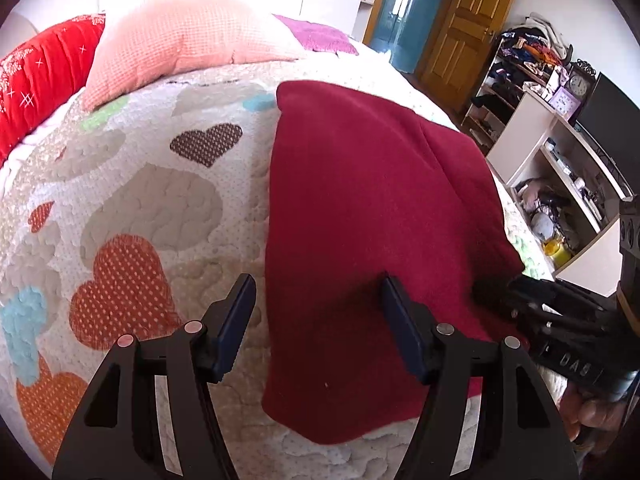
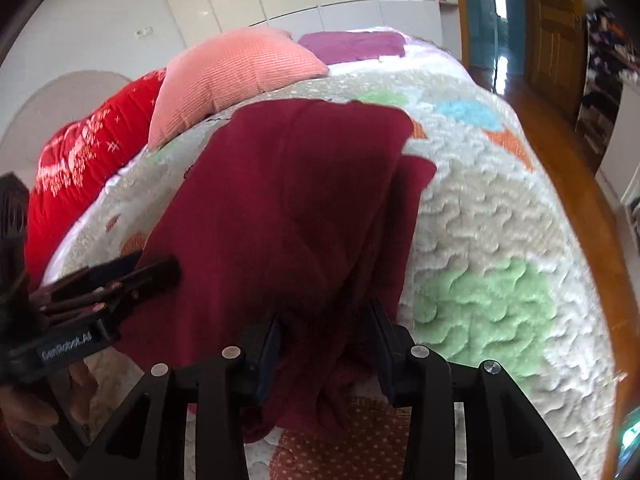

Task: Fold small clothes

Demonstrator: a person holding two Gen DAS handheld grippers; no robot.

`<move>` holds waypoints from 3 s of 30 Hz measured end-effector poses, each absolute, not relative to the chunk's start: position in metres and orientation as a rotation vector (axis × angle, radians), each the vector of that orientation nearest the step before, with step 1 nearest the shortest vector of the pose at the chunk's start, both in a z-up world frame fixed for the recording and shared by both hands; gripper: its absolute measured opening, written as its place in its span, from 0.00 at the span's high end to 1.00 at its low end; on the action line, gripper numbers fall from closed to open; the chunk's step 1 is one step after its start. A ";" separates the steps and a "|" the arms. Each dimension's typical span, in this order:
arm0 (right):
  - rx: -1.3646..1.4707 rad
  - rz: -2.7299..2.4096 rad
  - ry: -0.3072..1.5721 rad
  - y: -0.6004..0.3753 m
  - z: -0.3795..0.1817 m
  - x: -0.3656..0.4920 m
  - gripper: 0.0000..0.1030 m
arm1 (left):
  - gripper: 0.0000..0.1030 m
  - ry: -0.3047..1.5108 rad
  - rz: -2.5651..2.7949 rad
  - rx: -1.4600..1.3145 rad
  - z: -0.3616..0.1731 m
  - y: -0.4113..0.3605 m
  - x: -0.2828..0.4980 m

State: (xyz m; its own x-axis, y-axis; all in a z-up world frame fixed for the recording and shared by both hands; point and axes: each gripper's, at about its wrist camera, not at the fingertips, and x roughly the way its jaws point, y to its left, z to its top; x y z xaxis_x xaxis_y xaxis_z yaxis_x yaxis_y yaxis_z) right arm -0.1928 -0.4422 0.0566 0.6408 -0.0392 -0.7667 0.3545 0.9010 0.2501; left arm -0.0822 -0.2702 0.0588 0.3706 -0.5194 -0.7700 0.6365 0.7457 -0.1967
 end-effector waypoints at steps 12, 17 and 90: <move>0.389 -0.300 0.746 -0.444 0.097 -0.193 0.70 | 0.36 0.902 -0.718 0.175 0.072 -0.267 -0.091; 0.438 -0.290 0.799 -0.446 0.069 -0.187 0.70 | 0.36 0.909 -0.713 0.188 0.072 -0.265 -0.091; 0.285 -0.121 0.820 -0.327 0.073 -0.240 0.75 | 0.41 0.862 -0.609 0.180 0.081 -0.166 -0.164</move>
